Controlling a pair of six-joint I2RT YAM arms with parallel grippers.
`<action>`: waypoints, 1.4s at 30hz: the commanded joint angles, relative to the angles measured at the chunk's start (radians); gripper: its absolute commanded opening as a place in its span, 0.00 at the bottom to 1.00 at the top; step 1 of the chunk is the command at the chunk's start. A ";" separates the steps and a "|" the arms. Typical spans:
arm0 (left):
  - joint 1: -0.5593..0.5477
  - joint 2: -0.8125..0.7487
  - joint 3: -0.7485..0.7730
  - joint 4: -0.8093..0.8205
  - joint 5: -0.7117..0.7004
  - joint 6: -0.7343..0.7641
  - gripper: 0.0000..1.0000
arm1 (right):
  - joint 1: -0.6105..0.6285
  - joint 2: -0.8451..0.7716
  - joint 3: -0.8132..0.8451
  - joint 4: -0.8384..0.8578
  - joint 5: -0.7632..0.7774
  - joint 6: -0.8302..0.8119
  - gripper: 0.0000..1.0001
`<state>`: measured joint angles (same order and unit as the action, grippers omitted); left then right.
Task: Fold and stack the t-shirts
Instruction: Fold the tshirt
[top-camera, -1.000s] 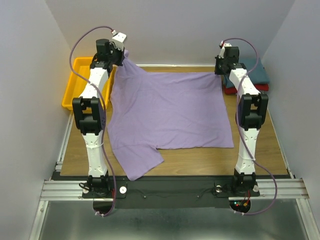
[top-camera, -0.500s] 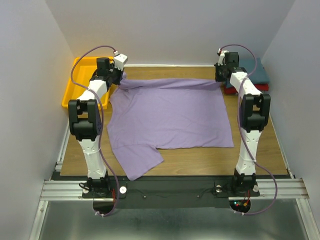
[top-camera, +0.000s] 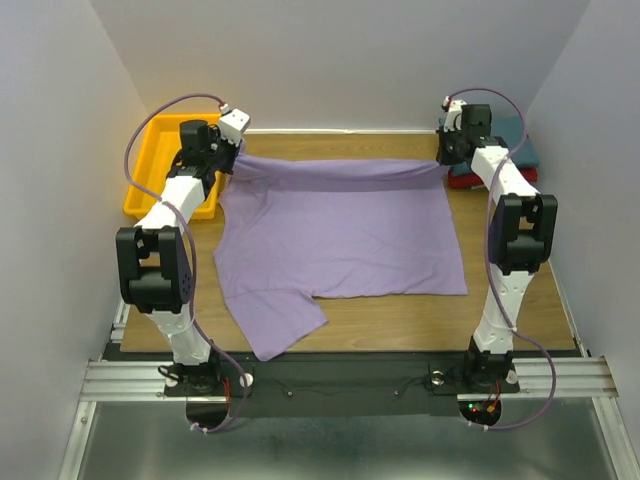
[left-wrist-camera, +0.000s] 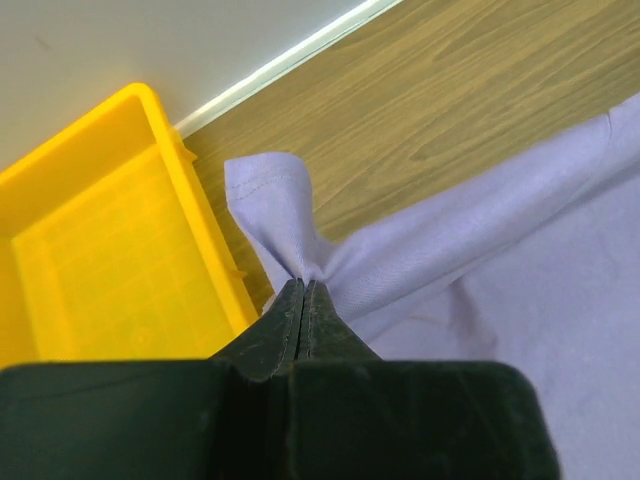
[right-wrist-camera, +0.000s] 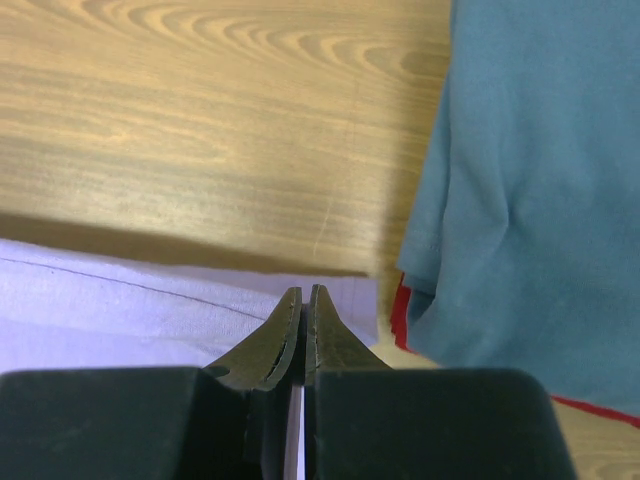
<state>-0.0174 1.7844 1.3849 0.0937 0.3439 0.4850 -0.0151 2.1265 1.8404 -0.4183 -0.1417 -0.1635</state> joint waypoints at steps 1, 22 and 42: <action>0.005 -0.100 -0.099 0.037 -0.009 -0.006 0.00 | -0.013 -0.073 -0.027 0.026 -0.022 -0.034 0.01; -0.010 -0.068 -0.307 -0.182 0.013 0.117 0.26 | -0.014 -0.062 -0.270 0.015 -0.091 -0.134 0.43; 0.010 0.159 0.157 -0.423 0.090 0.087 0.61 | -0.013 -0.031 -0.110 -0.168 -0.225 -0.180 0.51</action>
<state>-0.0109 1.8790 1.4948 -0.2531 0.4397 0.5926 -0.0204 2.0705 1.6875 -0.5327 -0.3199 -0.3237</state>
